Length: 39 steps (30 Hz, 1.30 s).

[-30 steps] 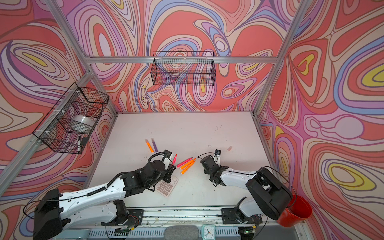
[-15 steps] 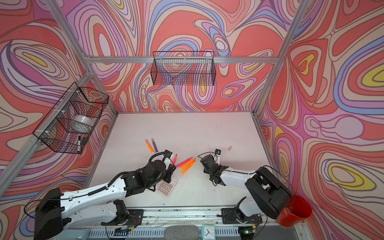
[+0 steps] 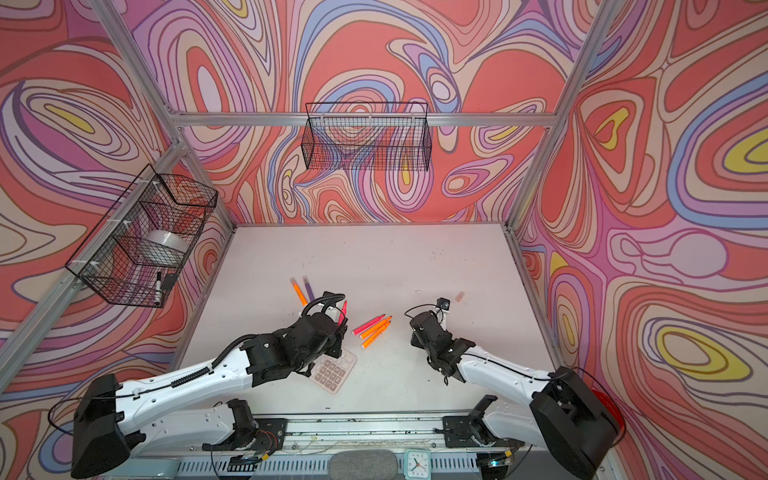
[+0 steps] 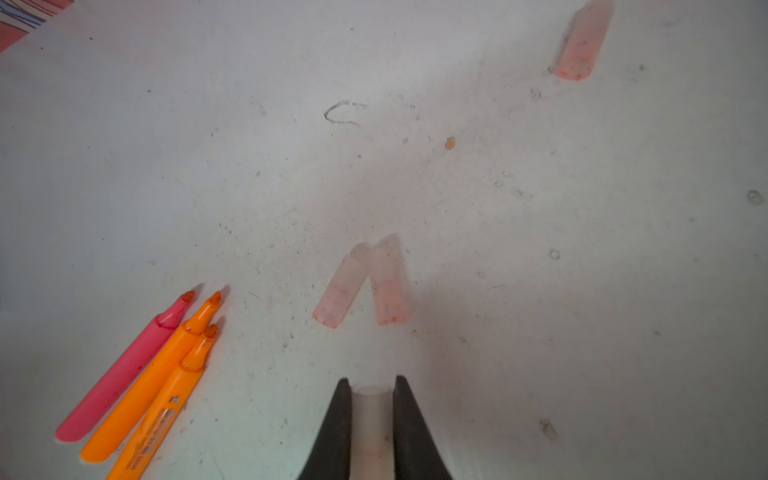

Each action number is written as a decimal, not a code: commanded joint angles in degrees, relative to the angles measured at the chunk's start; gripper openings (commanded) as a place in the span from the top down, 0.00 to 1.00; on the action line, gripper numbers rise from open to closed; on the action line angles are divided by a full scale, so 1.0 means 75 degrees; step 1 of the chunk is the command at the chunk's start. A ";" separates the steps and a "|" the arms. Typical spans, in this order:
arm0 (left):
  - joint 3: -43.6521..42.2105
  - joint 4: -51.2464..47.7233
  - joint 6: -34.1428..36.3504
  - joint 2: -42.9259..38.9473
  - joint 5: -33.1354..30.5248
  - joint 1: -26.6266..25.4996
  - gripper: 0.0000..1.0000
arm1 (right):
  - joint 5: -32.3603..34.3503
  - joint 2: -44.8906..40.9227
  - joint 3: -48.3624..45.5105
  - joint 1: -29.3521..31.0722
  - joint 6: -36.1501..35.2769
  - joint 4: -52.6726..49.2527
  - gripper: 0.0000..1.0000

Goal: Insert the pens into the pen caps
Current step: 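Move the right gripper to the translucent pink caps and grasp one, then bring the held cap over the pink marker tip with the right gripper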

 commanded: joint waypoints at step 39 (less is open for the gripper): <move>-0.1357 0.4122 0.0875 0.0444 0.3439 -0.0119 1.00 | -0.1775 -0.0612 0.1235 0.0792 0.0009 0.3173 0.97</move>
